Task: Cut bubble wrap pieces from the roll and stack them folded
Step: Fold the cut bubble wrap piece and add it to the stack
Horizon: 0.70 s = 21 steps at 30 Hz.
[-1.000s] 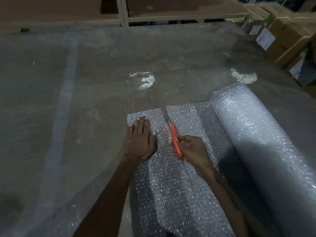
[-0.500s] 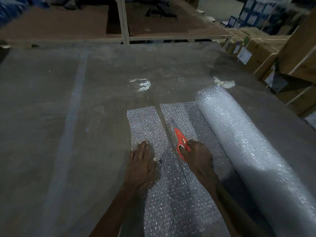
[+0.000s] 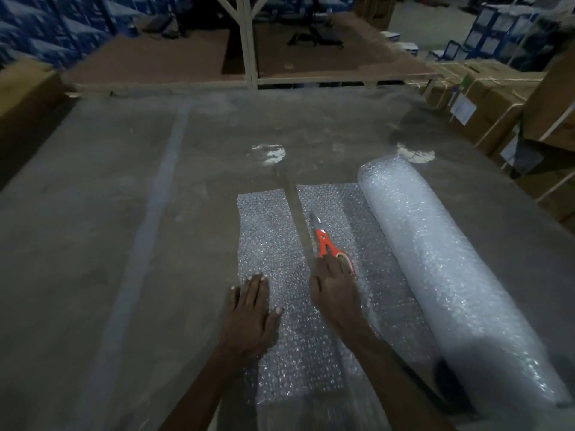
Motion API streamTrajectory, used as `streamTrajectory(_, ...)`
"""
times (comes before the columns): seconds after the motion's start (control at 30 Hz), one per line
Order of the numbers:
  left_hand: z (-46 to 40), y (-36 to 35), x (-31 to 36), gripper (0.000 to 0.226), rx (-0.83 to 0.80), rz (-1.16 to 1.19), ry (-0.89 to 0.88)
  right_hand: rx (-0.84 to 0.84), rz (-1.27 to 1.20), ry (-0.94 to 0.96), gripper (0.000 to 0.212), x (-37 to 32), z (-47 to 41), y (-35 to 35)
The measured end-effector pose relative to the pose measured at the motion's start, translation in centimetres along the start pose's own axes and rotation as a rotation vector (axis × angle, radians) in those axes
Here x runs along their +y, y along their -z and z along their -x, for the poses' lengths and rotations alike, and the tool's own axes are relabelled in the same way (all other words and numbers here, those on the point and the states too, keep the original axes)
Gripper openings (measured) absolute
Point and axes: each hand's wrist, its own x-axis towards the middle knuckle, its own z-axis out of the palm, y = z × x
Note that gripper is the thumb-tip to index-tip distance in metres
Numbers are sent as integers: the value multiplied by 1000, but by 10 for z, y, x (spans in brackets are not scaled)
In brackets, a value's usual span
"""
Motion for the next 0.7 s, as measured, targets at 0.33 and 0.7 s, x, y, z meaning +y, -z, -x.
streamTrajectory(0.33,35,15,-43,81,-47,-102,40,-341,65,206,59,-56,62,-27)
streamTrajectory(0.7,81,26,-133,87,-51,-68,51,-461,151,218,73,-150,79,-61)
